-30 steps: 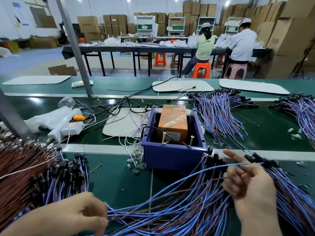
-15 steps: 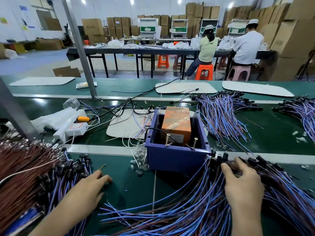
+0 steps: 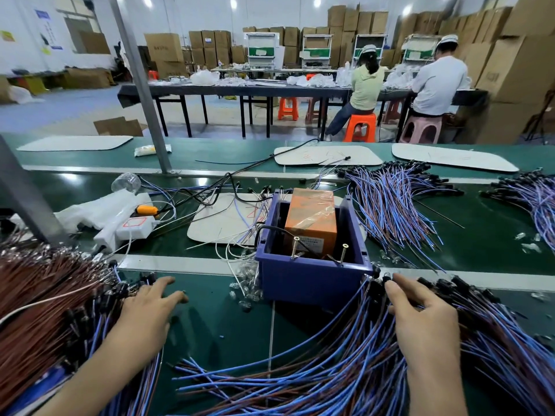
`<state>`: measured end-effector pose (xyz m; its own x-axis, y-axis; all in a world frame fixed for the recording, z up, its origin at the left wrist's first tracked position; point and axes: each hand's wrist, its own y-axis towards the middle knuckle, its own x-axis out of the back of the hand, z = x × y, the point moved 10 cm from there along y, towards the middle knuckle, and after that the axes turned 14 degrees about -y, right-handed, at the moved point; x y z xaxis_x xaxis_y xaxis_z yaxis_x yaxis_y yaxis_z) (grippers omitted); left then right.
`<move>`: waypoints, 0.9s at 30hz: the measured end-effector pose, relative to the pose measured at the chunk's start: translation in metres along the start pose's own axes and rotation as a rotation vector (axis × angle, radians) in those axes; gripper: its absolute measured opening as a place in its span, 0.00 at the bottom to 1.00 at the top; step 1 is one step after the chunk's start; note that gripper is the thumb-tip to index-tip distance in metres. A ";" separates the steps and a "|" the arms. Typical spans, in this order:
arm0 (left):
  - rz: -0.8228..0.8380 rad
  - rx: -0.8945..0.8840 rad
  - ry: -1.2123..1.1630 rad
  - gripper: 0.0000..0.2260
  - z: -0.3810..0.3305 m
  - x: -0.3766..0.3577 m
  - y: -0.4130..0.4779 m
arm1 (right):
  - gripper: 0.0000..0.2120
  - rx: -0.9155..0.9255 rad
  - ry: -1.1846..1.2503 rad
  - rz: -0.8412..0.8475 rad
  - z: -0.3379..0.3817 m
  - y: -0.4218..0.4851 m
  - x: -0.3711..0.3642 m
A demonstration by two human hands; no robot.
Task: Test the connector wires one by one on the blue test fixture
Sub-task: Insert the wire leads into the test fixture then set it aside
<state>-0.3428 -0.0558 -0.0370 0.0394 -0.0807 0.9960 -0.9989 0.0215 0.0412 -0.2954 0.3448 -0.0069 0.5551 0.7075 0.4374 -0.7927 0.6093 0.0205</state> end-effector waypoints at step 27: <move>0.070 0.013 -0.110 0.13 0.004 0.026 0.010 | 0.05 0.010 0.193 0.167 0.011 -0.006 -0.019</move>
<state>-0.3523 -0.0612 -0.0113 -0.0332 -0.1883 0.9815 -0.9994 0.0179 -0.0304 -0.3038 0.3239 -0.0054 0.4537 0.8536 0.2559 -0.8791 0.4757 -0.0283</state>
